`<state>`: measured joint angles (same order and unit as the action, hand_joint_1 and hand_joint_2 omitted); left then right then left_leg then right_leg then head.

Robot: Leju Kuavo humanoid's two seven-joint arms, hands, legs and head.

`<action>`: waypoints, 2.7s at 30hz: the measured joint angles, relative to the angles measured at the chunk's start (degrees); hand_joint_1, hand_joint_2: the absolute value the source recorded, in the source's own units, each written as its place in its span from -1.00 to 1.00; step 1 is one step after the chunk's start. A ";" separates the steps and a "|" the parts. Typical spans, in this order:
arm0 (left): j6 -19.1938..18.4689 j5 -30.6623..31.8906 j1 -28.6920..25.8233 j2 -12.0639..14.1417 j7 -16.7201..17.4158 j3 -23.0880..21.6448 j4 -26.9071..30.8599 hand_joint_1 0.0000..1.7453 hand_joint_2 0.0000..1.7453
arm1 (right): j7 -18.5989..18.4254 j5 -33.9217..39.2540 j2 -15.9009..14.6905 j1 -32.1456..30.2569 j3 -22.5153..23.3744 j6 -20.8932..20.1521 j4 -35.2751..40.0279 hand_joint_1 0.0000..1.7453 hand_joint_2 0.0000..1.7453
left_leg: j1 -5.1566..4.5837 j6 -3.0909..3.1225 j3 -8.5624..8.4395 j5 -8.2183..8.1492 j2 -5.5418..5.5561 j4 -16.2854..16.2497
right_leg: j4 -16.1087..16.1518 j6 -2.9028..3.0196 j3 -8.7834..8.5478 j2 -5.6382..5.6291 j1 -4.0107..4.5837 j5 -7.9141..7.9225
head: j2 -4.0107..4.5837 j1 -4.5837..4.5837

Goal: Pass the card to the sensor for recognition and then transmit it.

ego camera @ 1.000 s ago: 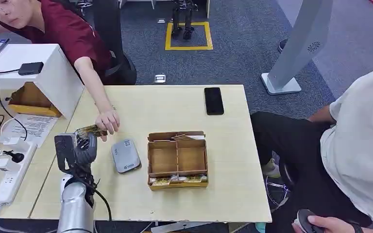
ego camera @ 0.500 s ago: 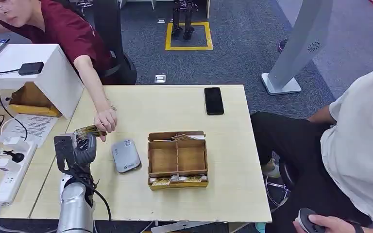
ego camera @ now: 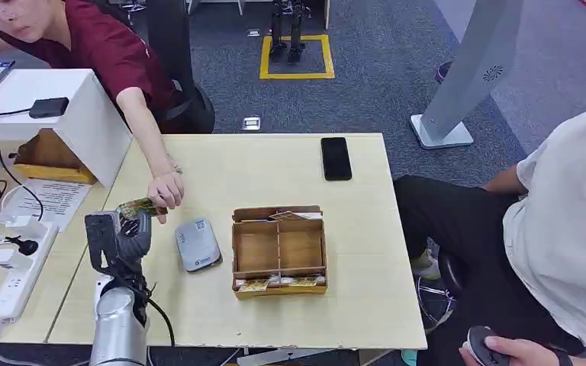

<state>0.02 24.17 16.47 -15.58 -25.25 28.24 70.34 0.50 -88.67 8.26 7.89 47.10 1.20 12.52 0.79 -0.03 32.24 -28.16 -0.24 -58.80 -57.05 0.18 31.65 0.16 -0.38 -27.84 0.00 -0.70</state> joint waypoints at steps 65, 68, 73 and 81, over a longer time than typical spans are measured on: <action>-7.85 -5.65 1.13 -0.44 0.43 0.90 -1.95 -1.00 1.00 | -0.07 0.28 -0.02 0.08 0.00 0.63 0.00 -1.00 1.00 | 0.00 0.00 0.00 0.00 -0.02 0.00 | -0.01 0.00 0.00 -0.01 0.00 0.00 | 0.00 0.00; -3.96 3.43 -2.17 -0.07 -5.59 -2.41 5.01 -1.00 1.00 | 0.59 0.70 -0.02 -0.22 0.02 1.00 0.00 -1.00 1.00 | 0.00 -0.01 0.00 -0.02 -0.12 0.00 | -0.01 0.00 0.03 -0.12 0.00 0.00 | 0.00 0.00; 5.90 19.17 -10.67 1.88 -11.85 -11.09 18.63 -1.00 1.00 | 0.96 0.68 -0.02 -0.55 0.04 0.70 0.00 -1.00 1.00 | 0.00 0.00 0.07 -0.05 -0.07 0.01 | 0.00 0.03 0.08 -0.08 0.00 -0.06 | 0.00 0.00; 18.60 31.56 -18.00 4.90 -11.15 -20.48 29.44 -1.00 1.00 | 0.90 0.50 -0.02 -0.41 0.04 0.55 0.02 -1.00 1.00 | 0.00 0.00 0.07 -0.03 -0.04 0.02 | 0.01 0.05 0.07 -0.03 0.00 -0.06 | 0.00 0.00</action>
<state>18.62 55.74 -1.53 -10.69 -36.39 7.76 99.78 1.40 -88.17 8.24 7.49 47.15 1.75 12.55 0.79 -0.04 32.31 -28.19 -0.28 -58.78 -57.04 0.23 31.72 0.13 -0.38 -27.90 0.00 -0.70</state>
